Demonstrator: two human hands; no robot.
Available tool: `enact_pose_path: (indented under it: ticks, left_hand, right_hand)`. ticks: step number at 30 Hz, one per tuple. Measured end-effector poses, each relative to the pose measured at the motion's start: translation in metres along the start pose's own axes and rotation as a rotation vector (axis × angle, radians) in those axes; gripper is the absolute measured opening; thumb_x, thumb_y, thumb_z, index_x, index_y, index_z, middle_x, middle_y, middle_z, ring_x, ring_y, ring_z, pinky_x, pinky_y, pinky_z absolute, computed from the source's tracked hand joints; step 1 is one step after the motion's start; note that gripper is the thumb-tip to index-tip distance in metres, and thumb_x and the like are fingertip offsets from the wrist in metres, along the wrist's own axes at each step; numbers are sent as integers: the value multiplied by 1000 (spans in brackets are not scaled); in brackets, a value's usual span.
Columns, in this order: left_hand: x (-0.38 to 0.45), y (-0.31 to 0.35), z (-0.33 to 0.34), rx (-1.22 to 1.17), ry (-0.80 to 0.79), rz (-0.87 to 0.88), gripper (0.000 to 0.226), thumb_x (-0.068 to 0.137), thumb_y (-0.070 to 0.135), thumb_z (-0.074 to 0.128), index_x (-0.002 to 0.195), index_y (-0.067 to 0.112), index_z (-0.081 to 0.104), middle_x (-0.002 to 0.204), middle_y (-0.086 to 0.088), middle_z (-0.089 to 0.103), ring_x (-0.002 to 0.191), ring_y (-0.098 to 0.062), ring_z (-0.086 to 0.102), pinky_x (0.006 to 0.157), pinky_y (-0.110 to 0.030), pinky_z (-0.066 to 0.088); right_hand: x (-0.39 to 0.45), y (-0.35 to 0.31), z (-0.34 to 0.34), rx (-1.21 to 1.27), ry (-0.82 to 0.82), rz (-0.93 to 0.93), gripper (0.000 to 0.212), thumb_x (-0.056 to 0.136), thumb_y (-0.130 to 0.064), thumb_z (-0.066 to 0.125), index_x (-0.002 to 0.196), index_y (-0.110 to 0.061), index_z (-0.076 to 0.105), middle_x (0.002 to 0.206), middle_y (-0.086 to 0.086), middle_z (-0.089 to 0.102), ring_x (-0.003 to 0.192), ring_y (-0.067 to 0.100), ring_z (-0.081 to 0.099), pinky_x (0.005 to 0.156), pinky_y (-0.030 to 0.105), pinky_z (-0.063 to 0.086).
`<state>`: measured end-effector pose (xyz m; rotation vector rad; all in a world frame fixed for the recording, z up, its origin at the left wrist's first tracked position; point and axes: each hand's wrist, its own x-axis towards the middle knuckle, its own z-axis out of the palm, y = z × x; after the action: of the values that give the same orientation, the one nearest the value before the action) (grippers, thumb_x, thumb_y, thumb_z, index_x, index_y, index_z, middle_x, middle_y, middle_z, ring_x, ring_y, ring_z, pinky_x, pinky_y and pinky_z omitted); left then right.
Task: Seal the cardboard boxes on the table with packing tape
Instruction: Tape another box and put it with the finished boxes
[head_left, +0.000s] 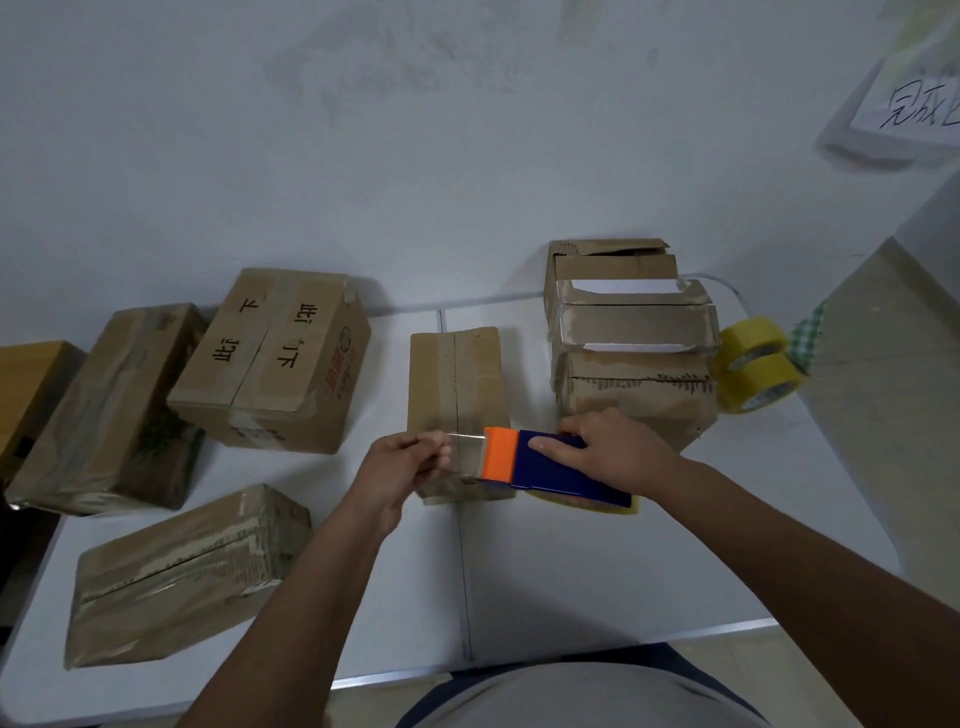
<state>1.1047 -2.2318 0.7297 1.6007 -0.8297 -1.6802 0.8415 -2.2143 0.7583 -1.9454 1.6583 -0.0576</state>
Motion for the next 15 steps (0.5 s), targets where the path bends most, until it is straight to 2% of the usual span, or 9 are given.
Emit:
enact_pose_path:
  ticks: [2, 4, 8, 11, 15]
  left_hand:
    - [2, -3, -22, -54, 97, 7, 11, 95, 7, 63, 97, 1, 71, 78, -8, 70, 65, -10, 65, 64, -19, 55]
    - [5, -10, -45, -36, 166, 14, 15, 95, 10, 63, 103, 1, 71, 86, -9, 69, 75, -14, 66, 71, -21, 52]
    - [2, -26, -48, -37, 142, -44, 18, 95, 15, 64, 106, 3, 71, 93, -8, 70, 90, -21, 66, 80, -28, 52]
    - [0, -34, -37, -79, 217, -34, 10, 93, 15, 68, 96, 6, 71, 93, -10, 68, 87, -21, 64, 84, -30, 53]
    - [2, -43, -33, -104, 313, 9, 7, 91, 11, 70, 92, 5, 73, 85, -10, 69, 79, -19, 63, 80, -26, 54]
  right_hand:
    - [1, 7, -3, -36, -26, 9, 60, 89, -72, 34, 97, -21, 64, 84, -3, 67, 72, 10, 63, 67, 28, 52]
    - [1, 17, -3, -104, -57, 18, 64, 88, -74, 33, 97, -21, 67, 81, -3, 68, 71, 10, 63, 68, 29, 54]
    - [4, 29, 5, -160, -57, 57, 71, 85, -80, 28, 82, -20, 67, 71, -1, 67, 65, 12, 63, 63, 28, 52]
    - [3, 28, 9, -131, -31, 87, 72, 86, -80, 25, 78, -22, 67, 69, -2, 65, 64, 11, 62, 59, 24, 47]
    - [4, 30, 9, -190, -25, 110, 75, 82, -84, 26, 86, -24, 70, 73, -4, 65, 68, 9, 62, 63, 25, 50]
